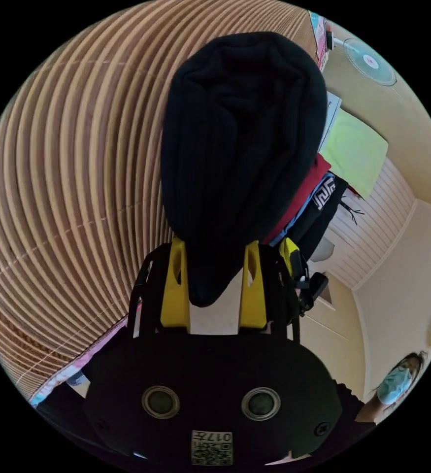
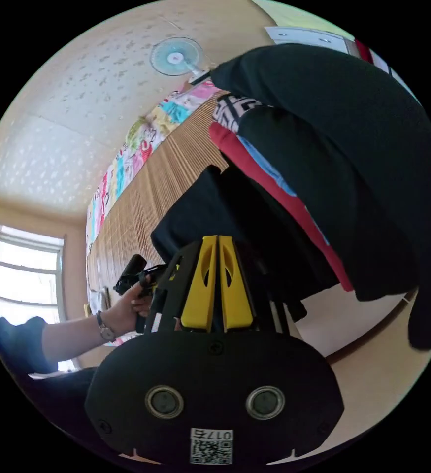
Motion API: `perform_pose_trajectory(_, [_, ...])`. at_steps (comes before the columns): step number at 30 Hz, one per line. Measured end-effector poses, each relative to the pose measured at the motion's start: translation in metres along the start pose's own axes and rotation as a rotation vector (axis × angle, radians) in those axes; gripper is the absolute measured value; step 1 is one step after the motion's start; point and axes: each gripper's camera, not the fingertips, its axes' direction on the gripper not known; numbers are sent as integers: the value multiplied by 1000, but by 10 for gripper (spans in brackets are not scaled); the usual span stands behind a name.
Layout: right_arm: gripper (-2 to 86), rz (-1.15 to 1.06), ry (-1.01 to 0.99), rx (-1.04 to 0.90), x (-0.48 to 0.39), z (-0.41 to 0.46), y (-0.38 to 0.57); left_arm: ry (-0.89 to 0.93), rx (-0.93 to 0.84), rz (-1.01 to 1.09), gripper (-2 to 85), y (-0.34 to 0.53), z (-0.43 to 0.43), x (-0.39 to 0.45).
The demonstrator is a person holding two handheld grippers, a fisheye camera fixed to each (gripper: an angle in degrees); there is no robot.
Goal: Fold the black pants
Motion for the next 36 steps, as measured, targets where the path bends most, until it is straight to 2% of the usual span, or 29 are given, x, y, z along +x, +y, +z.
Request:
perform_pose_trajectory(3, [8, 15, 65, -93, -12, 30, 14, 38, -6, -16, 93, 21, -34, -16])
perform_pose_trajectory(4, [6, 49, 106, -230, -9, 61, 15, 10, -8, -24, 43, 34, -53, -23])
perform_pose_trajectory(5, [5, 29, 111, -332, -7, 93, 18, -11, -10, -25, 30, 42, -63, -26])
perform_pose_trajectory(6, [5, 17, 106, -344, -6, 103, 19, -71, -18, -52, 3, 58, -84, -35])
perform_pose_trajectory(9, [3, 5, 117, -363, -4, 127, 4, -312, -59, -181, -7, 106, -141, -57])
perform_pose_trajectory(13, [1, 102, 131, -545, -6, 150, -55, -548, -103, -293, -10, 180, -219, -67])
perform_pose_trajectory(17, [1, 82, 166, -688, -22, 164, -92, -599, -145, -264, -10, 245, -265, -69])
perform_pose_trajectory(20, [1, 149, 169, -665, -28, 160, -102, -552, -148, -297, -10, 298, -281, -90])
perform_pose_trajectory(23, [2, 283, 181, -583, -32, 146, -100, -537, -62, -340, -10, 347, -283, -116])
perform_pose_trajectory(28, [2, 387, 132, -513, -59, 149, -69, -431, 209, -427, -2, 425, -274, -171])
perform_pose_trajectory(32, [2, 370, 138, -597, -90, 189, -33, -481, 339, -530, 41, 463, -285, -203])
perform_pose_trajectory(36, [2, 322, 162, -675, -120, 230, -9, -478, 550, -462, 58, 488, -333, -213])
